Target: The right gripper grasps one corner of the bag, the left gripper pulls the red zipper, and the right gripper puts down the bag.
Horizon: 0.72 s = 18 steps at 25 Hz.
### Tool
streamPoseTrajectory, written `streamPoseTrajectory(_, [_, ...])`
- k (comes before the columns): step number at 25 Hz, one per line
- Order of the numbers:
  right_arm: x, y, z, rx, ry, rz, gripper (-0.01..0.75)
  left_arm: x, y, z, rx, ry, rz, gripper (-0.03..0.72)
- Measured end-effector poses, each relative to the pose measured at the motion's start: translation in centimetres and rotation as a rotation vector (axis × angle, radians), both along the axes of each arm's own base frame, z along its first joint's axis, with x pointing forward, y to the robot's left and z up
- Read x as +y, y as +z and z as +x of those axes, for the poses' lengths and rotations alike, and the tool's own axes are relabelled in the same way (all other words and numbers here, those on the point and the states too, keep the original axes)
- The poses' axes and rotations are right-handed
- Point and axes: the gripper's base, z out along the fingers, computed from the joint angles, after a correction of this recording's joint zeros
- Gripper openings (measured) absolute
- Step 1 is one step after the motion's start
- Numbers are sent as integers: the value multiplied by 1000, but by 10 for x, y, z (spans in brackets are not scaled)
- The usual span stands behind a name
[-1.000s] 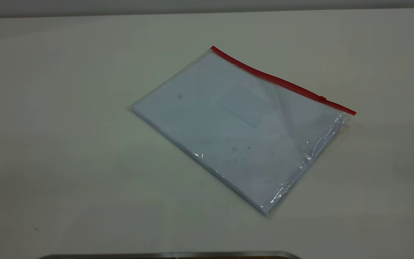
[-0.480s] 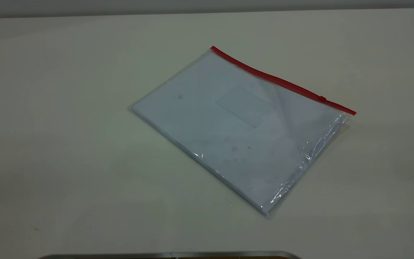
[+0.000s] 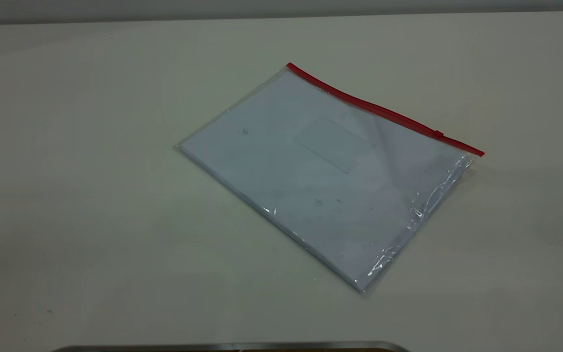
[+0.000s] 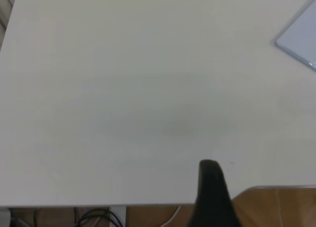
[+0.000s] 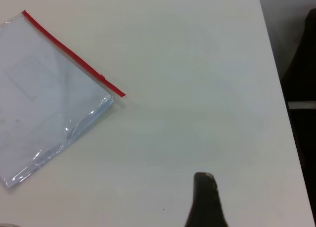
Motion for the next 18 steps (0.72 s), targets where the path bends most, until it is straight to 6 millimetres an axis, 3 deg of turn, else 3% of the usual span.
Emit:
streamPoseTrajectory(5, [0,14,-1,-56,-15,34,591,2,32,27,-28,43,-47,581])
streamPoseTrajectory(8, [2,31,10,-52,-8,46,591,3,55,59,24,51,-55,581])
streamPoseTrajectory(13, [5,63,47,18,-1,57,591,6,84,125,129,55,-59,581])
streamPoseTrajectory(18, [11,57,96,205,30,86,591,5,87,200,158,28,-104,581])
